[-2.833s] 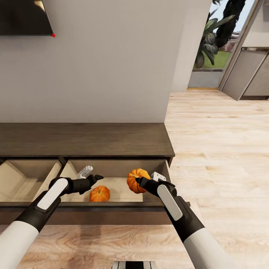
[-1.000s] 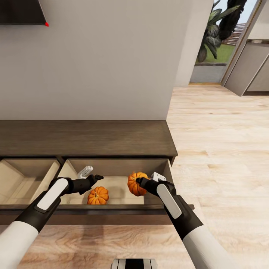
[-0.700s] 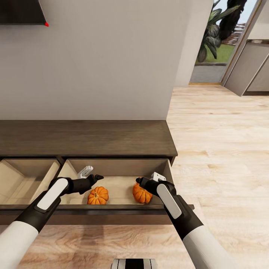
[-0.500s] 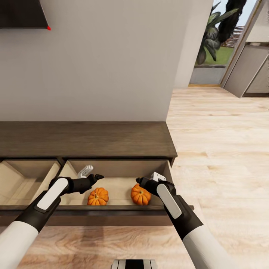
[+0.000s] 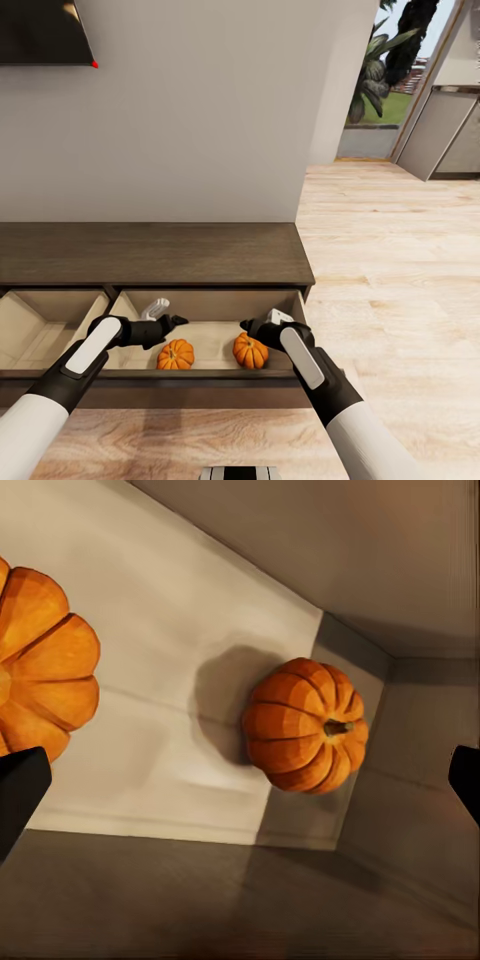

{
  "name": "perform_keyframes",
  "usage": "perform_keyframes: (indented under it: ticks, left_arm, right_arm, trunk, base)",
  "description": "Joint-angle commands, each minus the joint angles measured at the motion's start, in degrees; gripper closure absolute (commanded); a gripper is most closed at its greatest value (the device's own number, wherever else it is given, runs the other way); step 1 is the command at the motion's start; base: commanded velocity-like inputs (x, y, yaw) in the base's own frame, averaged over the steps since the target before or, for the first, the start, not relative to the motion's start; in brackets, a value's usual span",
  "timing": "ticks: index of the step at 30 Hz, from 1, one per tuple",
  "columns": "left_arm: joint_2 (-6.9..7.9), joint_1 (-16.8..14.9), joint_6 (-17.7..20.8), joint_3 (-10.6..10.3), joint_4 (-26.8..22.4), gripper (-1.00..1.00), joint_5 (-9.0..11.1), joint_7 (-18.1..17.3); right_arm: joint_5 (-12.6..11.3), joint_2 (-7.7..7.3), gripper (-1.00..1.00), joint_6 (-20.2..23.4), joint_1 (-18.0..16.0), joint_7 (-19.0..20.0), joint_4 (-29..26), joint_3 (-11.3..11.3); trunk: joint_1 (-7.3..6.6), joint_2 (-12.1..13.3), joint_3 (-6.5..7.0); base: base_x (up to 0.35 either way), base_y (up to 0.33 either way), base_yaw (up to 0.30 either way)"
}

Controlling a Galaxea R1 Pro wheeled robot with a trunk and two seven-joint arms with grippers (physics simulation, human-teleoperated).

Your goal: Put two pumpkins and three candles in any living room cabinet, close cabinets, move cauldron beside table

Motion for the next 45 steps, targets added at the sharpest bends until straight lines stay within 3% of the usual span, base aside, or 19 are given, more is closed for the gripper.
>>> perform_keyframes:
  ticks: [1,13,25,30,34,38,45]
  left_arm:
    - [0.06,-0.07,0.33,-0.12,0.01,-1.00,0.64,0.54]
    - [0.11,-0.10,1.03,-0.05,-0.23,-1.00,0.79,0.30]
    - [0.21,-0.07,1.06,-0.04,-0.19,-1.00,0.77,0.17]
    - [0.30,-0.12,3.18,0.13,-0.15,-1.00,0.89,0.10]
    - [0.34,-0.12,4.13,0.51,-0.03,-1.00,0.96,0.09]
    - [0.40,-0.19,4.83,0.62,0.08,-1.00,0.99,0.09]
    - [0.38,-0.21,5.69,0.66,-0.04,-1.00,0.95,0.09]
  right_arm:
    - [-0.61,-0.01,-1.00,0.22,-0.05,-0.60,-0.08,0.07]
    - [-0.64,-0.02,-1.00,0.66,-0.58,-0.53,-0.09,-0.02]
    - [-0.64,-0.02,-1.00,0.67,-0.59,-0.47,-0.09,-0.03]
    - [-0.78,0.00,-1.00,0.74,-0.62,-0.44,-0.09,-0.03]
    - [-3.61,-0.02,-1.00,2.94,-1.01,-0.44,-0.09,-0.03]
    - [-6.09,-0.08,-1.00,5.53,-1.22,-0.48,-0.09,-0.09]
    - [-7.01,-0.10,-1.00,6.45,-1.29,-0.44,-0.10,-0.11]
  trunk:
    - [-0.03,0.00,0.18]
    - [-0.03,0.00,0.18]
    - [-0.34,0.16,2.84]
    - [-0.34,0.16,2.84]
    - [-0.34,0.16,2.84]
    - [-0.45,0.21,3.72]
    - [-0.63,0.30,5.27]
  base:
    - [0.000,0.000,0.000]
    - [0.000,0.000,0.000]
    - [0.000,0.000,0.000]
    - [0.000,0.000,0.000]
    - [0.000,0.000,0.000]
    - [0.000,0.000,0.000]
    - [0.000,0.000,0.000]
